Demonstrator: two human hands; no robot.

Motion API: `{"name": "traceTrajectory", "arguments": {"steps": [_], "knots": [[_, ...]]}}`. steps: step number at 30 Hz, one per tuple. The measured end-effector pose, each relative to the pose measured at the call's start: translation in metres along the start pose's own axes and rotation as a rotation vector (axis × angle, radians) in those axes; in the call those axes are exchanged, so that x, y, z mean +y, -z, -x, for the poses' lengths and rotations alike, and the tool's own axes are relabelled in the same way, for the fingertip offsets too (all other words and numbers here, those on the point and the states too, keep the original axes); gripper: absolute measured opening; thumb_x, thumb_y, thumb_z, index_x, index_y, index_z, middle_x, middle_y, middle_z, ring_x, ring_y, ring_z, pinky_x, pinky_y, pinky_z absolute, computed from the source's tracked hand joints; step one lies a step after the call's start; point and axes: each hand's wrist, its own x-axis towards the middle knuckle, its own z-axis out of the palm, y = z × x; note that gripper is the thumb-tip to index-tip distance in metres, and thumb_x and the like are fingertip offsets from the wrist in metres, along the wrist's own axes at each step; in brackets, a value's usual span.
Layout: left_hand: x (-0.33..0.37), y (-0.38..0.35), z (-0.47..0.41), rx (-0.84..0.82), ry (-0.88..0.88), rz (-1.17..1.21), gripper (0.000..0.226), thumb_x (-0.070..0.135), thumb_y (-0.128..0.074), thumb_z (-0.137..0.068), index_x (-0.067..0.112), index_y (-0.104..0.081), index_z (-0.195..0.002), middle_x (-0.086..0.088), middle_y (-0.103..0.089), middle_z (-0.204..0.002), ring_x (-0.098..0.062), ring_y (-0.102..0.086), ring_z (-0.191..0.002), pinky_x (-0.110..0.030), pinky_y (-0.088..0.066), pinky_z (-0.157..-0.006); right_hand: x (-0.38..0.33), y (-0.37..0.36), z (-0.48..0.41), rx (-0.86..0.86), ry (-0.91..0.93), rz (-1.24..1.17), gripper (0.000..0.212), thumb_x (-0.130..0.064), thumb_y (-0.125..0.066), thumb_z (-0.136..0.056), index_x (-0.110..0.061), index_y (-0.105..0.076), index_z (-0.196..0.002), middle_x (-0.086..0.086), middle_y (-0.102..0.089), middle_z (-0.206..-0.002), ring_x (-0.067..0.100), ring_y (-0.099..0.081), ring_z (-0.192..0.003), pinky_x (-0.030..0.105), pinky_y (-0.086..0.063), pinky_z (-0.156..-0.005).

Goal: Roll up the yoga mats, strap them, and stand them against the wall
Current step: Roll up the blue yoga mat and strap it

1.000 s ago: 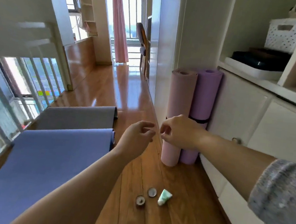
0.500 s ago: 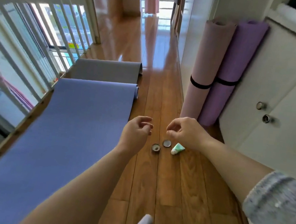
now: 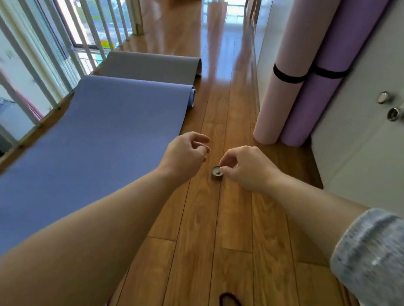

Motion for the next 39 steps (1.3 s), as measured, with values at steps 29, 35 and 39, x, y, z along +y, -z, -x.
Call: {"name": "traceTrajectory", "arguments": {"steps": [29, 35, 39], "knots": [[-0.060, 0.269, 0.388, 0.238, 0.314, 0.029, 0.027, 0.013, -0.050, -0.096, 0.010, -0.059, -0.121, -0.010, -0.065, -0.111, -0.025, -0.065, -0.097, -0.036, -0.050, -0.090, -0.337, -0.109, 0.217, -0.218, 0.179, 0.042, 0.019, -0.023, -0.060, -0.092, -0.010, -0.070, -0.104, 0.002, -0.068, -0.097, 0.015, -0.062, -0.086, 0.027, -0.053, -0.079], [-0.152, 0.242, 0.342, 0.109, 0.458, -0.045, 0.029, 0.017, -0.047, -0.097, 0.014, -0.056, -0.125, -0.006, -0.062, -0.118, -0.021, -0.061, -0.096, -0.029, -0.046, -0.075, -0.306, -0.181, 0.156, -0.357, 0.056, 0.052, 0.022, -0.024, -0.059, -0.093, -0.011, -0.068, -0.109, 0.001, -0.067, -0.107, 0.012, -0.060, -0.090, 0.021, -0.046, -0.075], [-0.232, 0.199, 0.317, -0.010, 0.564, -0.153, 0.033, 0.018, -0.043, -0.098, 0.016, -0.053, -0.130, -0.004, -0.058, -0.126, -0.018, -0.057, -0.097, -0.027, -0.044, -0.073, -0.269, -0.247, 0.114, -0.449, -0.069, 0.072, 0.027, -0.024, -0.058, -0.094, -0.007, -0.066, -0.114, 0.006, -0.067, -0.111, 0.019, -0.062, -0.099, 0.027, -0.050, -0.079]]}}
